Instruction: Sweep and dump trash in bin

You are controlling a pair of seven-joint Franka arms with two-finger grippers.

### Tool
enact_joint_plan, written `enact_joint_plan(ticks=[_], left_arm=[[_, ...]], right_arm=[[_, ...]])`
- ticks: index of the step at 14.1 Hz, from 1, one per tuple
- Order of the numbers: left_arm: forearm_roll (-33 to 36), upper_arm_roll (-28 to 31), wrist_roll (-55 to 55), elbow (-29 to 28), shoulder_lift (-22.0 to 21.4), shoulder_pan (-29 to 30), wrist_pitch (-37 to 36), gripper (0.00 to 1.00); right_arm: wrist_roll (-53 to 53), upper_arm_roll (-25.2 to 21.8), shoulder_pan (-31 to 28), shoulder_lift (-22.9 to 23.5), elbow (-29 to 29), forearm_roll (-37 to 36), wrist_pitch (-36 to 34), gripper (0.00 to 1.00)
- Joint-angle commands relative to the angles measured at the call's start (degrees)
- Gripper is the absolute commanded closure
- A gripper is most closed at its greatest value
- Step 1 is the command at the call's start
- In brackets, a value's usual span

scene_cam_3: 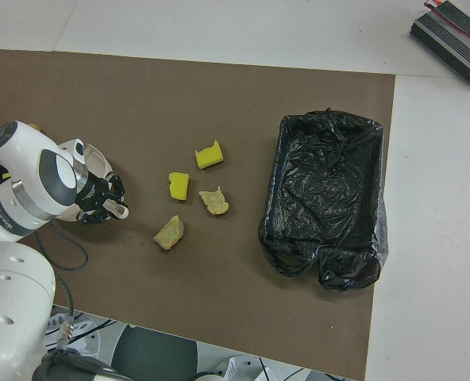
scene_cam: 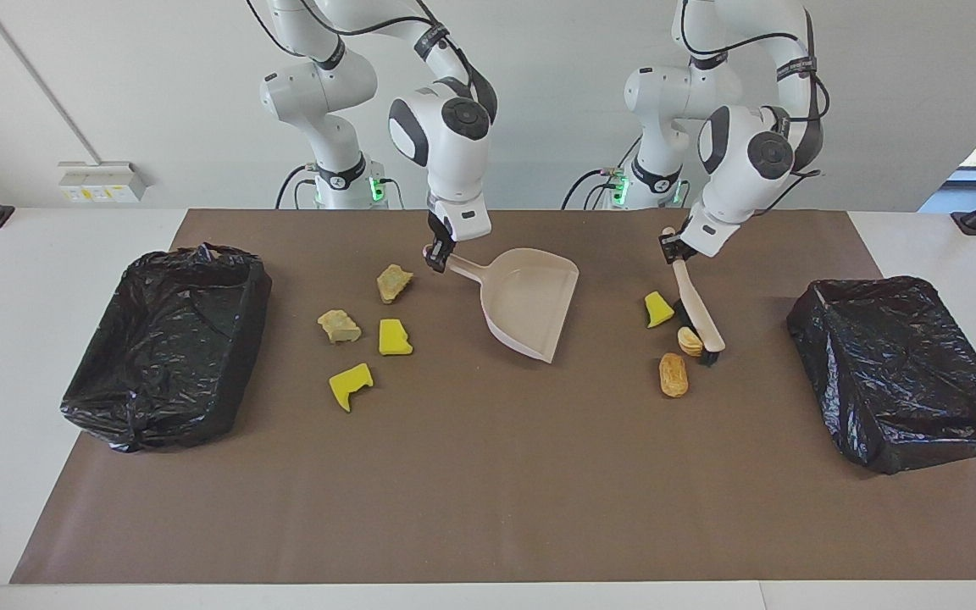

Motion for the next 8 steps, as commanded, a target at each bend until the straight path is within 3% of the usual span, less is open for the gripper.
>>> enact_joint_plan(ticks=[1, 4, 8], left_arm=[[0.90, -2.76, -1.54, -1.94, -0.46, -1.54, 2.12, 1.00], [0.11, -5.23, -5.58, -0.80, 2.08, -3.56, 4.49, 1.00], [-6.91, -16.10, -9.62, 1.31, 5.59, -3.39, 9.84, 1.00]], right_arm=[[1.19, -0.02, 0.28, 1.87, -0.49, -1.58, 2.78, 1.00], [3.74, -0.10, 1.87, 3.10, -0.49, -3.77, 3.84, 1.00], [3.66, -0.10, 1.87, 3.28, -0.49, -4.66, 3.49, 1.00]])
